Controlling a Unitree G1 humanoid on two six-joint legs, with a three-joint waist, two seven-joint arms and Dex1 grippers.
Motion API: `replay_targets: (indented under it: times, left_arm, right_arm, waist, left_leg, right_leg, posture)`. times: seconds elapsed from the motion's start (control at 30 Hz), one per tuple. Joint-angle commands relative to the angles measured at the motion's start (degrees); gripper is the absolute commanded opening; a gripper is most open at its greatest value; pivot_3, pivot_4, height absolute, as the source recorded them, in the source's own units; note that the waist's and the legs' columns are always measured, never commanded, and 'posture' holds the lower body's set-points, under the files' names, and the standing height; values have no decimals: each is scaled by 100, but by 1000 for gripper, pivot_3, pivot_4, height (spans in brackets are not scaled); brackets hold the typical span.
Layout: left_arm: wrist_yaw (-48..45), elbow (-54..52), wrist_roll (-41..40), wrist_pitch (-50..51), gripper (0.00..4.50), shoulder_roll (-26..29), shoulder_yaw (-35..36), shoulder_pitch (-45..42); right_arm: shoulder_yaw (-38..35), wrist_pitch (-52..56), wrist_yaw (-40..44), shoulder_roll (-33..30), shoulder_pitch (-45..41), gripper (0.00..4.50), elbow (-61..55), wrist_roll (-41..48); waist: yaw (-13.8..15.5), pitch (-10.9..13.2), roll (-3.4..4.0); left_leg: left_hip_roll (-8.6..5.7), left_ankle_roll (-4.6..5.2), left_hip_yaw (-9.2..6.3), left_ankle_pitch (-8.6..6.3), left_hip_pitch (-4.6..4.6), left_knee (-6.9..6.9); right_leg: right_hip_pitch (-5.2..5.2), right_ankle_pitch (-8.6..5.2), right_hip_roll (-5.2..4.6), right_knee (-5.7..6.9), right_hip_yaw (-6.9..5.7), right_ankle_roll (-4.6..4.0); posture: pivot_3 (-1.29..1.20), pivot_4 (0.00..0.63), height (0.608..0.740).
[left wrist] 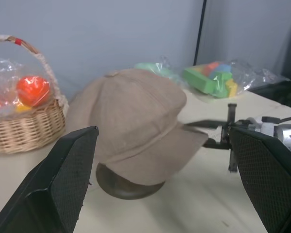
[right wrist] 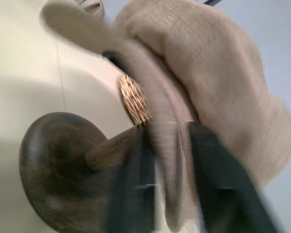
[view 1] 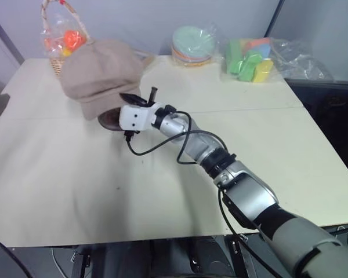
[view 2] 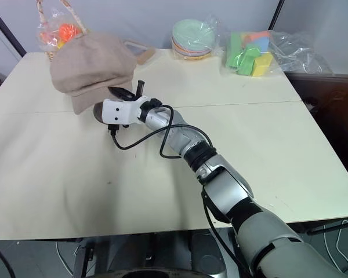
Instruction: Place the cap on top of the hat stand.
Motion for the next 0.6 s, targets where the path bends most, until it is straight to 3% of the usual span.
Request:
replay_targets:
  times: [0.03,0.07,0.37,0.5,0.6]
  left_arm:
    - [-465,216,319,-434,4500,90,-48,118]
    - [-513,157,373,-509,4500,51,-161,154]
    - [-203,-1001,1763,-1876,4500,-619,-1884,540]
    - [1016,-1750,3247,-2457,4500,-823,-3324,215]
    - [1713,-2118,4482,-2883,4500,-856,-4378,-29]
  right_arm:
    - [-29,-24,-5,-33,137,2926,-402,22]
    - [21,-53,44,-115,273,3336,-586,-30]
    - [121,-193,1414,-1338,1714,3336,-2650,169]
    - [-619,718,2798,-2163,2350,3336,-3969,1615]
    - [-1442,2731,3943,-2742,2498,4166,-5164,3413]
  waist:
    - [0,-2,-2]
    - [6,-2,-3]
    - [24,-2,-3]
    - [91,0,0]
    - [159,3,4]
  left_leg:
    - [0,-2,1,1,0,-5]
    - [0,-4,-1,3,0,-9]
    - [0,-6,0,4,-1,-23]
    - [1,-6,-2,4,-1,-22]
    - [-1,-4,0,4,-1,-17]
  right_leg:
    - [-3,0,0,0,0,0]
    - [-5,-1,0,0,0,-2]
    - [-4,-3,-4,-9,1,-6]
    - [0,-3,-4,-11,1,-5]
    - [5,-2,-5,-12,2,-3]
  posture:
    - [0,150,740]
    - [0,150,740]
    - [0,150,740]
    - [0,150,740]
    - [0,150,740]
